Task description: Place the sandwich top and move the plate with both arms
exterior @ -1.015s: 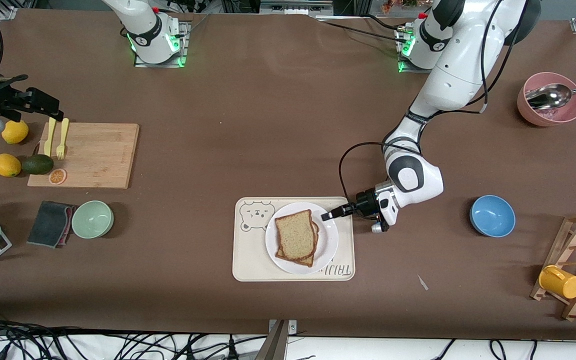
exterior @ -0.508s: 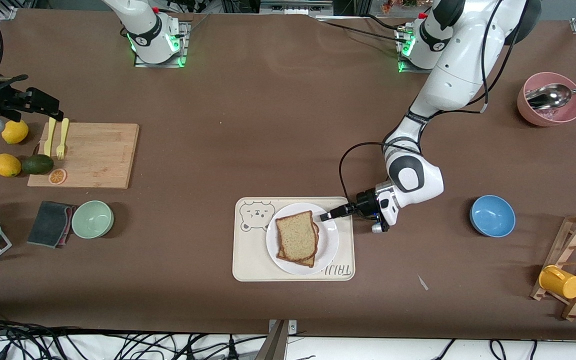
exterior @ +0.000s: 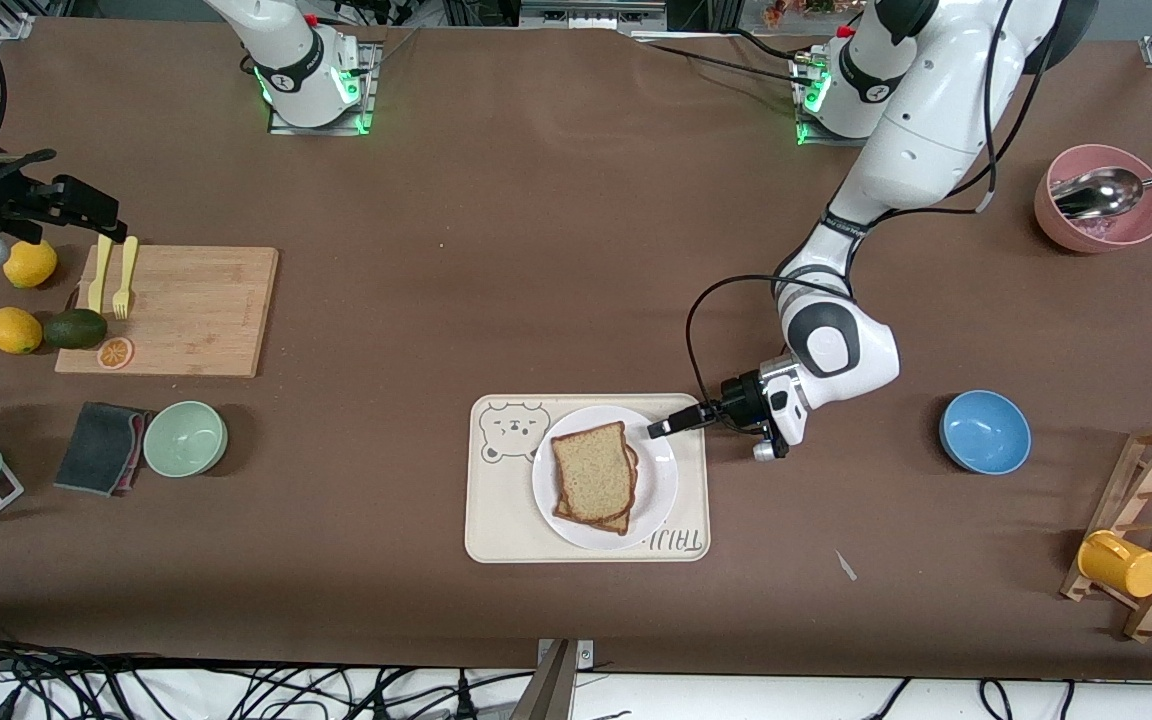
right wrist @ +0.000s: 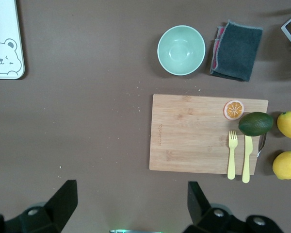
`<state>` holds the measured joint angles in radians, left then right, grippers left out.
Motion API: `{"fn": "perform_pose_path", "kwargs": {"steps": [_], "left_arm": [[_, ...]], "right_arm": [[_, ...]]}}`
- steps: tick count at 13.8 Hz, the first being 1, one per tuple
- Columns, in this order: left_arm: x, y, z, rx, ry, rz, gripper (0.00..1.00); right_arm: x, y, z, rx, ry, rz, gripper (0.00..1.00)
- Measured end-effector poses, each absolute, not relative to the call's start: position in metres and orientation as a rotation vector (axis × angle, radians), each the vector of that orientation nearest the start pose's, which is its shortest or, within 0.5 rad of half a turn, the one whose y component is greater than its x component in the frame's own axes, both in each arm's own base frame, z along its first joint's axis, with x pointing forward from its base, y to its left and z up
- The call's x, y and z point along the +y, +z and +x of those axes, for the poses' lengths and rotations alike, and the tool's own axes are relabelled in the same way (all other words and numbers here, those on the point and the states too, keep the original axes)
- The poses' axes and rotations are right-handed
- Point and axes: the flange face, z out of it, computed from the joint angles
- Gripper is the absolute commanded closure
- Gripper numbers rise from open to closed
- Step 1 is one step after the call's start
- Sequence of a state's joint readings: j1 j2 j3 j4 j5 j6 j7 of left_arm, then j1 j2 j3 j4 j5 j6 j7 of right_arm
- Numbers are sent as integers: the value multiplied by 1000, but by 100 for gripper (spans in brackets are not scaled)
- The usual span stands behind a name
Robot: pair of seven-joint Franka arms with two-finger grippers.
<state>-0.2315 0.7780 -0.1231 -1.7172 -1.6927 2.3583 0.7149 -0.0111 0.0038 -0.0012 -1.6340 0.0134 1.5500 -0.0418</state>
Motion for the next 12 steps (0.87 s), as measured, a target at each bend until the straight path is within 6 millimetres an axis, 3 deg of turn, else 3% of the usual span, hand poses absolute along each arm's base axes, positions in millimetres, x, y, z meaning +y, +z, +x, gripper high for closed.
{"fn": "perform_pose_path", "kwargs": {"steps": [4,8,10,12], "left_arm": [[-225,158,603,364,75,2046,50],[-193,178,573,256,47,2165,51],[-166,198,560,161,33,2269,51],[-141,237,555,70,11,2410,51]], "right_arm": [[-5,591,551,-45,137,-3123,0],[-5,591,551,-46,137,-3123,0],[-5,591,551,-45,137,-3123,0],[-5,591,551,-46,137,-3123,0]]}}
